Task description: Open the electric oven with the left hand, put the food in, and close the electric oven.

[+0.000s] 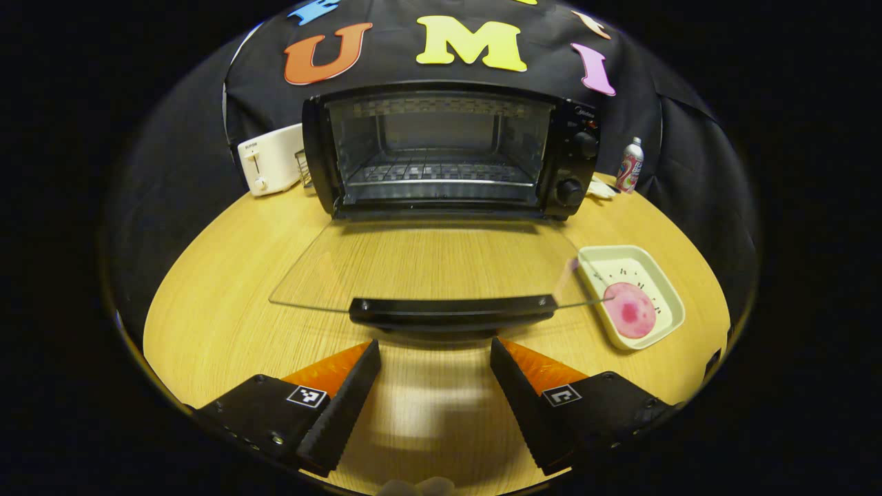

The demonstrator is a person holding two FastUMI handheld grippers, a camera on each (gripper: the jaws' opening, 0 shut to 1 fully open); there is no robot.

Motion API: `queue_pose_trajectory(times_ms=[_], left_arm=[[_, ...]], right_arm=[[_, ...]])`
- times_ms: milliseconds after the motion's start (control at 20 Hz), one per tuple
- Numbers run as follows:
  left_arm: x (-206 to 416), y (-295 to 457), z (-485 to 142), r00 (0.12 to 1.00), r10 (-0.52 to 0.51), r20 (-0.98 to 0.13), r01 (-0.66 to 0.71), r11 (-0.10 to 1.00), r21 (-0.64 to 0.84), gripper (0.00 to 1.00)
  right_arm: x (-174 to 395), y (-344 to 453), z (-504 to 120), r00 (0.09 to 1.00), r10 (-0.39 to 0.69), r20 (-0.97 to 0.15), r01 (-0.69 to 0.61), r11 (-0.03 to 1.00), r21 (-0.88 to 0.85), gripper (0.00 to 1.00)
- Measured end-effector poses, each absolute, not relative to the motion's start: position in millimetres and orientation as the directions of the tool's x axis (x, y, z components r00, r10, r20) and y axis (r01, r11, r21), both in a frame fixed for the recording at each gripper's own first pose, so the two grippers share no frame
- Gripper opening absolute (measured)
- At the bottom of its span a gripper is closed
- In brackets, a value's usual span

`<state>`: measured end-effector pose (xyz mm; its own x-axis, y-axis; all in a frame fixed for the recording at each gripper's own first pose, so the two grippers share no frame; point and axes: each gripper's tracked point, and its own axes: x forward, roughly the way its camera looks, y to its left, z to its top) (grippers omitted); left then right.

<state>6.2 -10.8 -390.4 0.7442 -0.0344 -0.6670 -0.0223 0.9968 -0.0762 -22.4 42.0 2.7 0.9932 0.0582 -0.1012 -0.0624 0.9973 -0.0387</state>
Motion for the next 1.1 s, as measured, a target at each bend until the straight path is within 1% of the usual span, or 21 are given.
queue_pose_trajectory(times_ms=[50,150,200,250,300,450,500,550,600,700,800,900,1100], left_arm=[[8,-10,-384,0.760,-0.038,-0.649,-0.022,0.996,-0.084,0.98],[11,-10,-381,0.779,-0.042,-0.625,-0.018,0.996,-0.088,0.96],[11,-9,-375,0.794,-0.038,-0.607,-0.017,0.996,-0.084,0.97],[10,-9,-369,0.801,-0.037,-0.597,-0.012,0.997,-0.078,0.96],[7,-9,-359,0.813,-0.035,-0.582,-0.011,0.997,-0.075,0.96],[4,-15,-311,0.875,-0.041,-0.482,0.018,0.998,-0.054,0.96],[8,-15,-293,0.898,-0.039,-0.439,0.025,0.999,-0.038,1.00],[16,-14,-275,0.921,-0.044,-0.388,0.032,0.999,-0.037,0.96],[24,-19,-264,0.932,-0.059,-0.358,0.043,0.998,-0.051,0.96],[42,-23,-262,0.929,-0.069,-0.363,0.047,0.996,-0.070,0.96],[60,-16,-270,0.920,-0.051,-0.388,0.022,0.997,-0.078,0.97],[71,-7,-275,0.916,-0.028,-0.400,0.008,0.999,-0.050,0.97],[70,-6,-291,0.900,-0.025,-0.435,0.005,0.999,-0.048,0.96]], right_arm=[[-25,39,1,0.993,0.052,-0.105,-0.055,0.998,-0.034,0.96],[-28,35,0,0.993,0.037,-0.108,-0.040,0.999,-0.026,0.96],[-28,33,-2,0.993,0.029,-0.112,-0.032,0.999,-0.023,1.00],[-29,31,-3,0.993,0.025,-0.113,-0.027,0.999,-0.018,0.96],[-31,30,-3,0.993,0.019,-0.114,-0.021,1.000,-0.015,0.96],[-32,28,-6,0.993,0.013,-0.115,-0.015,1.000,-0.014,0.97],[-32,28,-6,0.993,0.012,-0.117,-0.014,1.000,-0.013,0.96],[-31,27,-8,0.993,0.012,-0.117,-0.014,1.000,-0.011,0.96],[-31,26,-8,0.993,0.011,-0.119,-0.012,1.000,-0.009,0.96],[-30,24,-9,0.993,0.008,-0.121,-0.009,1.000,-0.005,0.96],[-28,23,-9,0.993,0.007,-0.122,-0.008,1.000,-0.007,0.96],[-24,21,-7,0.993,0.007,-0.122,-0.009,1.000,-0.014,0.96],[-16,24,-10,0.992,0.022,-0.127,-0.025,0.999,-0.029,0.96]])
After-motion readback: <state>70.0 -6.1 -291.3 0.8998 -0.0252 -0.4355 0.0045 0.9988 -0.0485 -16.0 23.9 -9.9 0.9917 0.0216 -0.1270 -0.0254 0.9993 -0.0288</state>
